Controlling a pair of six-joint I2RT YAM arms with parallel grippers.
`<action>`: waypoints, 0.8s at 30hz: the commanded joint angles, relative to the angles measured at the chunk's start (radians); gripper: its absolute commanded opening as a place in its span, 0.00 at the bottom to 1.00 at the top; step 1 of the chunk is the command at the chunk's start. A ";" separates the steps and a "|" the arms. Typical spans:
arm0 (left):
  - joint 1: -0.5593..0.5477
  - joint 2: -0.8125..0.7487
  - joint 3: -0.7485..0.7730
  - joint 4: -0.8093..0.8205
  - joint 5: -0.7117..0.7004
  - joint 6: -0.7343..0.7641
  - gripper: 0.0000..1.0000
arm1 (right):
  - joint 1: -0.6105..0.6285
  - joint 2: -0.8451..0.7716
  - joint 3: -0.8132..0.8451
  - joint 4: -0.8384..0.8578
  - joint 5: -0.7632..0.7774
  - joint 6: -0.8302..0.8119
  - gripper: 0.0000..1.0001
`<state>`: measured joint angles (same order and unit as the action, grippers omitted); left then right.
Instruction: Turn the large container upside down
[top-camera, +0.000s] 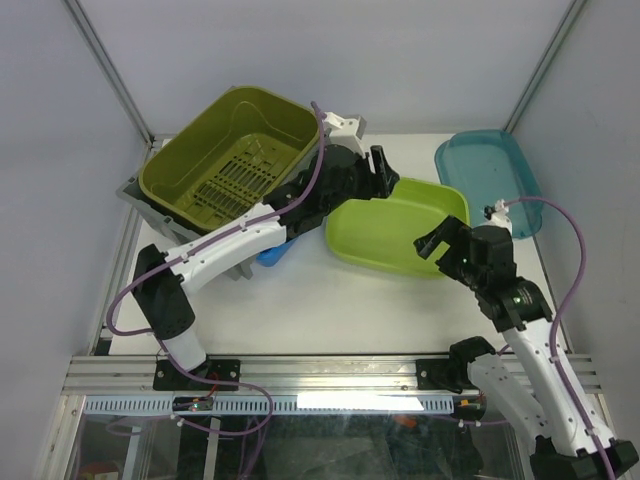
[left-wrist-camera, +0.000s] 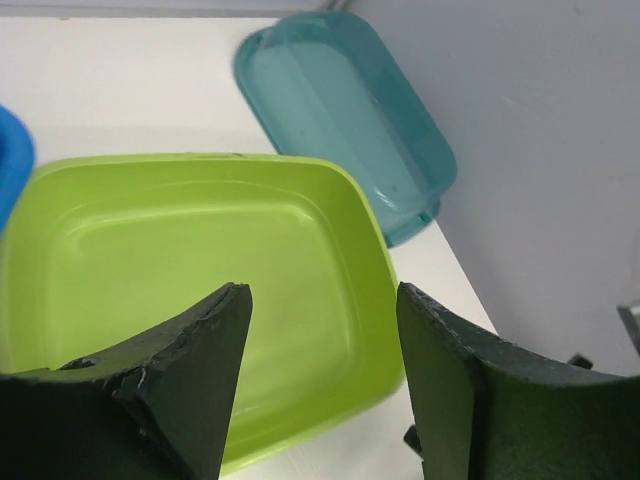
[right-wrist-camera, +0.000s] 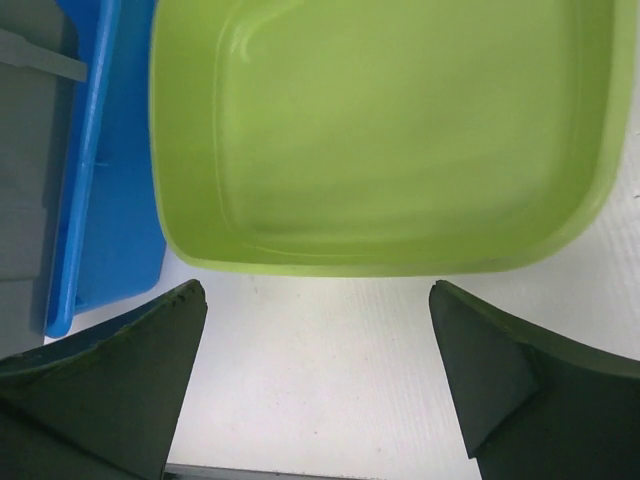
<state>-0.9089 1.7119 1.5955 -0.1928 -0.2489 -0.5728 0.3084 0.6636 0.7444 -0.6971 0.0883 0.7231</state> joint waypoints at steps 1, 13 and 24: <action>-0.063 -0.058 0.097 -0.009 0.055 0.114 0.63 | 0.001 -0.106 0.079 -0.063 0.079 -0.109 0.99; -0.096 -0.369 0.006 -0.250 0.057 0.158 0.91 | 0.041 0.218 0.149 0.098 -0.375 -0.515 0.96; -0.096 -0.709 -0.195 -0.405 -0.008 0.105 0.99 | 0.172 0.546 0.180 0.179 -0.187 -0.744 0.98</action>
<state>-1.0065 1.0279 1.4631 -0.5255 -0.2356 -0.4389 0.4652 1.1648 0.8825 -0.6136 -0.1532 0.0895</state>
